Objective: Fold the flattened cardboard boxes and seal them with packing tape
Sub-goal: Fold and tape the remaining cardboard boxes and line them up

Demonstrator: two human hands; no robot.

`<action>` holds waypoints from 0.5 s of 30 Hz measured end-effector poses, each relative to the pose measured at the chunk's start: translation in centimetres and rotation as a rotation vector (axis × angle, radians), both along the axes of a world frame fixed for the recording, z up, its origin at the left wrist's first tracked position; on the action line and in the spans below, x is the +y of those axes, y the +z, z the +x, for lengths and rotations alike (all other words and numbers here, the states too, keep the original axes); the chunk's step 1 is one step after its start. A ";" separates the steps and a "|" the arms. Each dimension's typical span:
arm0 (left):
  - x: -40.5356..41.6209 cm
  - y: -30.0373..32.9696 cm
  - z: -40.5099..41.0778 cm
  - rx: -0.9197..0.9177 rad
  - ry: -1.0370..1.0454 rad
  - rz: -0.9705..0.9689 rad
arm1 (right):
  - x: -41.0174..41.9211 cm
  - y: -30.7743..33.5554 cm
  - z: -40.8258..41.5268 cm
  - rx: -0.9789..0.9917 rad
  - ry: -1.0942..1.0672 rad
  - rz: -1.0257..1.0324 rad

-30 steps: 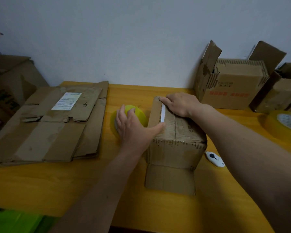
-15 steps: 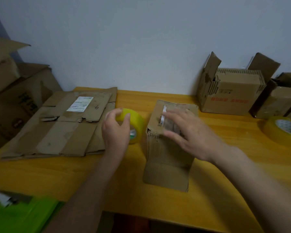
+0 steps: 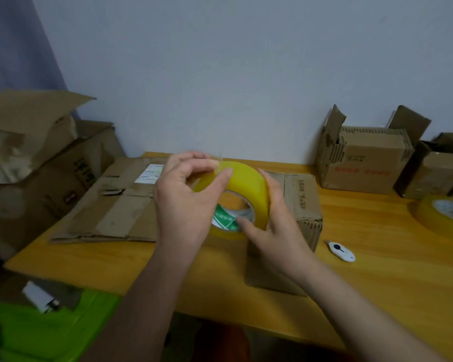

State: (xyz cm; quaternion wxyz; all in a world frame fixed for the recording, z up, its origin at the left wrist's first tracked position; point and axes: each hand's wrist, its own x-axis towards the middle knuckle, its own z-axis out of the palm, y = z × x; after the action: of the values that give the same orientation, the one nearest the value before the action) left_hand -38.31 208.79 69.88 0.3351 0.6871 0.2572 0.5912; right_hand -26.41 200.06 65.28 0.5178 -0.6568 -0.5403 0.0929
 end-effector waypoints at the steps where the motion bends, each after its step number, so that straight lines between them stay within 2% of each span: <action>1: -0.2 0.0 -0.2 0.004 -0.018 0.008 | -0.2 0.3 0.0 0.004 -0.037 0.025; 3: -0.4 -0.2 -0.5 -0.034 -0.111 -0.120 | -1.1 1.2 0.3 -0.075 -0.131 0.057; 7: -0.9 -0.2 -0.2 -0.211 -0.438 -0.609 | -2.5 2.3 1.1 -0.424 -0.306 0.042; 11: -2.2 -0.6 1.3 -0.245 -0.424 -0.751 | -3.8 2.2 2.1 -0.720 -0.464 0.011; 15: -3.5 -0.8 2.3 -0.256 -0.428 -0.884 | -5.4 2.6 3.2 -0.810 -0.589 0.044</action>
State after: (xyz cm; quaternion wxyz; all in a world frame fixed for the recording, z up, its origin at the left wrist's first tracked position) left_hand -35.98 205.25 69.08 0.7364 0.4390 0.2931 0.4232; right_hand -23.23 194.71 67.84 0.2841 -0.7538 -0.4912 -0.3313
